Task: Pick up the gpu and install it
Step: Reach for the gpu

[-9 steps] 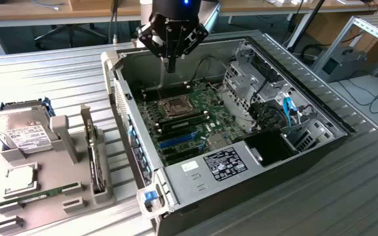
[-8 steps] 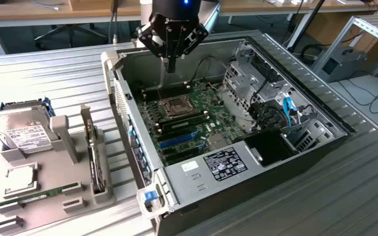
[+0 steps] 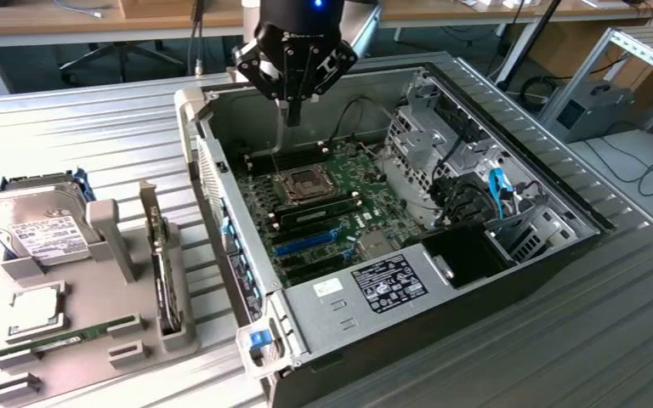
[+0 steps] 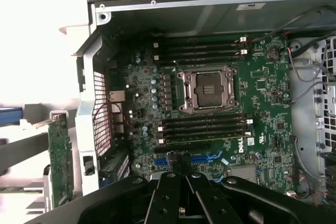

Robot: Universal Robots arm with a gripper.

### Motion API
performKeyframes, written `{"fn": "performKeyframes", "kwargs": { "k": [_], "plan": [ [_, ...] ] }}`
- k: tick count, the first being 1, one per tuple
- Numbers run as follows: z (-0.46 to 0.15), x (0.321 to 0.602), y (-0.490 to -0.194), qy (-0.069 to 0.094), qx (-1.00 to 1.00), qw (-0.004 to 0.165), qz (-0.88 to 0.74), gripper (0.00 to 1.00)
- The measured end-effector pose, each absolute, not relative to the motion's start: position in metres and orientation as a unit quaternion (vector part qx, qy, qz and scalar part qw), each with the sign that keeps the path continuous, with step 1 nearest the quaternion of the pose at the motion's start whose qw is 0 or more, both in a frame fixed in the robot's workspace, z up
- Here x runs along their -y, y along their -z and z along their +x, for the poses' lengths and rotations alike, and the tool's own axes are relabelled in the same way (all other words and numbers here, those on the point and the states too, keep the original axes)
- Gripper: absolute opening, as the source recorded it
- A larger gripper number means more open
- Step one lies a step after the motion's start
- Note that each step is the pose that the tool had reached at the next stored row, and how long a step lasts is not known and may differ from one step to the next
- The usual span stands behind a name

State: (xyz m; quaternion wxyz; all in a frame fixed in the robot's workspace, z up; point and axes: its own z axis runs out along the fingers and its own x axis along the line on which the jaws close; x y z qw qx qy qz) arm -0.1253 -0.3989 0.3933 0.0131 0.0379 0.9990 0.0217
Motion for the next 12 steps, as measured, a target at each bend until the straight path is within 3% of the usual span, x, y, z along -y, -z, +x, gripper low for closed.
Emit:
{"fn": "performKeyframes", "kwargs": {
  "k": [12],
  "plan": [
    [-0.1289, 0.3989, -0.3933, -0.022, -0.999, 0.013, 0.038, 0.11]
  ]
}}
